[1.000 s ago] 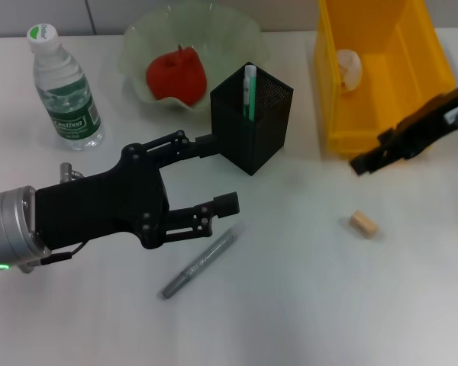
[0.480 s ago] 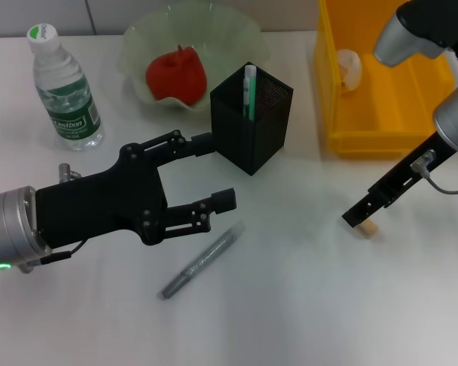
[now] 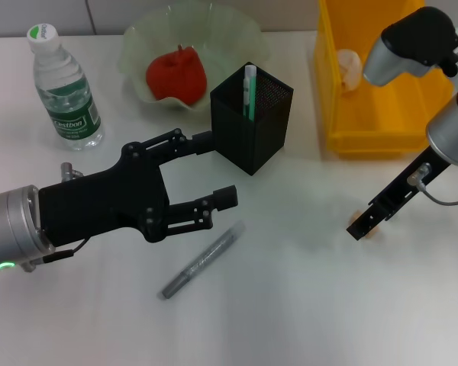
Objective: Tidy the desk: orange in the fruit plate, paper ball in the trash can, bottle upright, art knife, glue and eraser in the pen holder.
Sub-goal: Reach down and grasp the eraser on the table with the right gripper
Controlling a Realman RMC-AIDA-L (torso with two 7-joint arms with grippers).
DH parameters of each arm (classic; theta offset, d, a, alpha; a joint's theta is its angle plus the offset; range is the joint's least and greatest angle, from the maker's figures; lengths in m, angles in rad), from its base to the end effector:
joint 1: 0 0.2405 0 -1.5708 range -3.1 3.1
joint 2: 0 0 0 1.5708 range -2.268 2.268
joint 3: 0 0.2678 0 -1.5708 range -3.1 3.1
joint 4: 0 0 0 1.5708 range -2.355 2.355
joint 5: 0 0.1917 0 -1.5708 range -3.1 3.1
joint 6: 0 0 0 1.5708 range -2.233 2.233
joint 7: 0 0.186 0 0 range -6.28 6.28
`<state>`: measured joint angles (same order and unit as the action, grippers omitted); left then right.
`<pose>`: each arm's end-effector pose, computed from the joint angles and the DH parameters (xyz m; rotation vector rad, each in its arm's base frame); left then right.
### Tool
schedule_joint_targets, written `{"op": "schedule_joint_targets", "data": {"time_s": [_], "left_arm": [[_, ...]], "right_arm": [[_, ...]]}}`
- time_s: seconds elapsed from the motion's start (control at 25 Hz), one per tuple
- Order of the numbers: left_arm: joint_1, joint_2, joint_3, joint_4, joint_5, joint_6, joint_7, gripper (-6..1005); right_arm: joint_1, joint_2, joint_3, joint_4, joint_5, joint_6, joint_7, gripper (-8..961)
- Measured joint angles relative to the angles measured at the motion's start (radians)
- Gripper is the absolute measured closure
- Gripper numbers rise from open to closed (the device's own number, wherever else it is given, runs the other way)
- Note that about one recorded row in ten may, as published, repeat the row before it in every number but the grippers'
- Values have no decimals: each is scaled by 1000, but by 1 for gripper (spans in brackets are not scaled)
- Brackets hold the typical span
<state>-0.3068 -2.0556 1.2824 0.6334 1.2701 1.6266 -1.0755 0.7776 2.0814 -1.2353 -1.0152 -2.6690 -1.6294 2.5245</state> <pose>-0.2062 0.2707 -0.0495 -2.6679 -0.2973 -1.1881 0.2294 0.3529 -0.0562 -2.6266 1.1527 -0.6744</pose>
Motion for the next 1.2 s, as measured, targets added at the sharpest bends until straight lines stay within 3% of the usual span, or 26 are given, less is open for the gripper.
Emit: {"op": "schedule_joint_targets", "data": {"time_s": [0.56,0.96,1.2], "left_arm": [[-3,-3,-1,0,0,3,12,203],[0,-4,-2,0,0,5,13,205],[0,-5,-2,0,0,4,13,205]], "right_arm": [[3,0,-13,30,1,39,0,235],[3,0,-13,37,4,45,0,412],[1,0,-13,32,-1,45,0,650]]}}
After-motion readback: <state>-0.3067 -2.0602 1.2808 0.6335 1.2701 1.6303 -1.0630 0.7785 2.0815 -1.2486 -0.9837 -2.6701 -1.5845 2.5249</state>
